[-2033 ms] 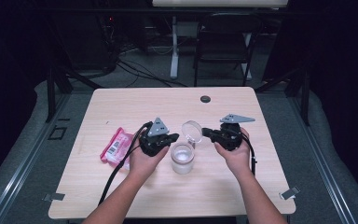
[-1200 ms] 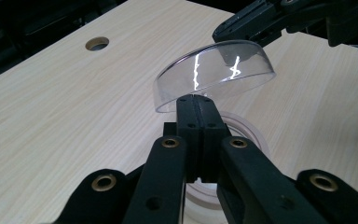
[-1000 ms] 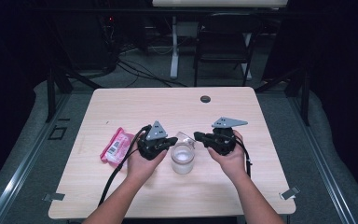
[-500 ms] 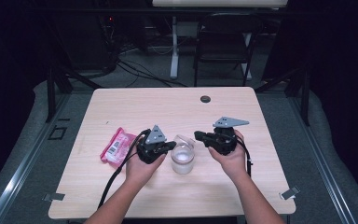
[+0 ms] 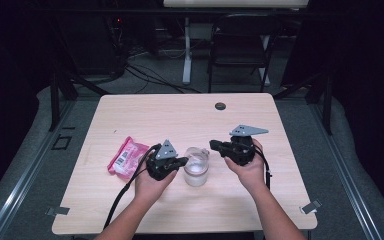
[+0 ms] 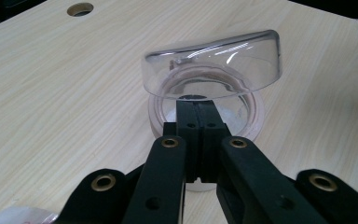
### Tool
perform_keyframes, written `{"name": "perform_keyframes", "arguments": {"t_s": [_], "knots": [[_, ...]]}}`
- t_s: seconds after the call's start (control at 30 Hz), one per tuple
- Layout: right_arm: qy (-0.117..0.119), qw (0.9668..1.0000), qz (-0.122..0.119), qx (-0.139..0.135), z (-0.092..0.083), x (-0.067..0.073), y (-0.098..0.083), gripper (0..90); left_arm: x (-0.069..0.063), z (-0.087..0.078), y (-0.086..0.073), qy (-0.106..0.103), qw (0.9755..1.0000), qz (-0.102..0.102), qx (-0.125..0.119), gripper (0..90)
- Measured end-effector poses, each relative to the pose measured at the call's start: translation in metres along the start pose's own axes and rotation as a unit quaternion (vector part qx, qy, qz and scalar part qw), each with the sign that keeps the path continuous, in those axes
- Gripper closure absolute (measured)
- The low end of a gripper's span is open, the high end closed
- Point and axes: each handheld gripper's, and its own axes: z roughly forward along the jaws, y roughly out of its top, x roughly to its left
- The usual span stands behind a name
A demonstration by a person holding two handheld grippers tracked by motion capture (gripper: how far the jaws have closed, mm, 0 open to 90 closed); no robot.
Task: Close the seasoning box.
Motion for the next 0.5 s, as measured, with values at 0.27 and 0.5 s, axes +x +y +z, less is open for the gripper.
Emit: {"name": "perform_keyframes", "arguments": {"t_s": [0.27,0.5], "knots": [[-0.008,1.0000,0.006,-0.001,0.000,-0.004,-0.002,86.1,-0.001,0.002,-0.008,-0.002,1.0000,-0.005,0.003,90.0],[-0.008,1.0000,0.006,0.001,-0.001,-0.007,-0.002,85.9,-0.002,0.003,-0.012,-0.003,1.0000,-0.008,0.004,90.0]]}}
